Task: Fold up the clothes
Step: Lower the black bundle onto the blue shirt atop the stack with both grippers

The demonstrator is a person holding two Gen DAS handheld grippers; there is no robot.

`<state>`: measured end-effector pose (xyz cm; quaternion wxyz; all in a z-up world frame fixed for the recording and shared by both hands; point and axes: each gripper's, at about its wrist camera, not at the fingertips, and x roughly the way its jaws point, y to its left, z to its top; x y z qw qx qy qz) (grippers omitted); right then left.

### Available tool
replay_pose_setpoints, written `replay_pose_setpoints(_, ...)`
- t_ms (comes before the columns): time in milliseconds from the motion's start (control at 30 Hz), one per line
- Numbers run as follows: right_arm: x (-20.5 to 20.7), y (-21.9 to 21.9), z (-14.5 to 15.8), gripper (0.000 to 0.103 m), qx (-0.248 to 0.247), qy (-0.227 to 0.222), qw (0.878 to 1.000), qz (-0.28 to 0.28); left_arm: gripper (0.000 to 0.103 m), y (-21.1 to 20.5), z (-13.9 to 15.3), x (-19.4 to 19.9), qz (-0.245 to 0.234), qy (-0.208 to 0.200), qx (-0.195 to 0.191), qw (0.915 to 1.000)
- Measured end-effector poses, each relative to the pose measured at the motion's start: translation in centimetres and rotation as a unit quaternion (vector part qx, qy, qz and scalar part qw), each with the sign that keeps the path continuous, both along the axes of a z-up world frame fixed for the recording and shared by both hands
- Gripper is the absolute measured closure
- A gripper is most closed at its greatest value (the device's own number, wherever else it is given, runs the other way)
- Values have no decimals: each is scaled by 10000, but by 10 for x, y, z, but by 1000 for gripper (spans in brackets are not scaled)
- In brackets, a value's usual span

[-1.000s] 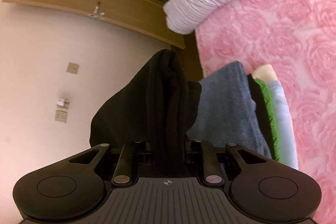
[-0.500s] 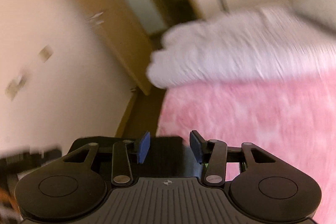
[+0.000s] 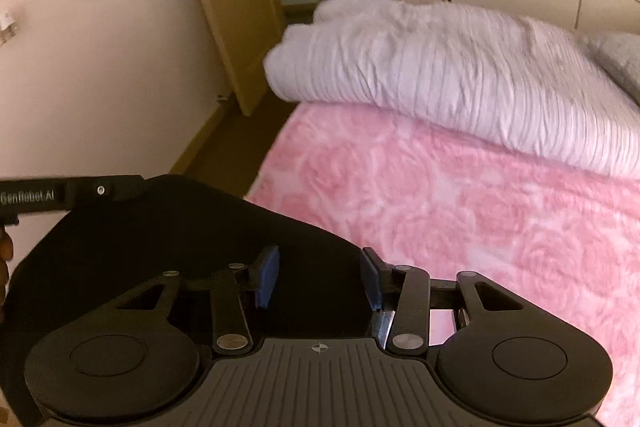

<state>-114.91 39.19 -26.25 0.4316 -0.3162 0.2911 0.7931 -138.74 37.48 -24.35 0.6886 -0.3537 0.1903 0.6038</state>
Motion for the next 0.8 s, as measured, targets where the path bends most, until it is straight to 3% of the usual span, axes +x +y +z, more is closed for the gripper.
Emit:
replay_pose_setpoints(100,6,7,-2,59,-97,129,9999,-44,82,-1,7,-2,100,9,-63,9999)
replay_pose_setpoints(267,30,13,23,59,-363,867,9955,-123,85,-24,35,1,240,424,81,9988)
replay_pose_setpoints(367,47,-6,49,59,-302,1144,9928,-195,85,-59,51,-4,427,230,200,9986)
replay_pose_setpoints(500,54,-47,68,59,134,877,9959,197,85,-107,53,-6,799,-55,127,9967)
replay_pose_setpoints(600,51,-80,63,59,407,604,9958,560,85,-128,42,-1,1003,-97,-105,9948)
replay_pose_setpoints(700,39,-97,42,59,117,81,9973,718,85,-136,35,7,1144,47,-379,9927)
replay_pose_setpoints(800,39,-104,46,59,42,111,9983,575,85,-142,45,14,1259,113,-464,9909)
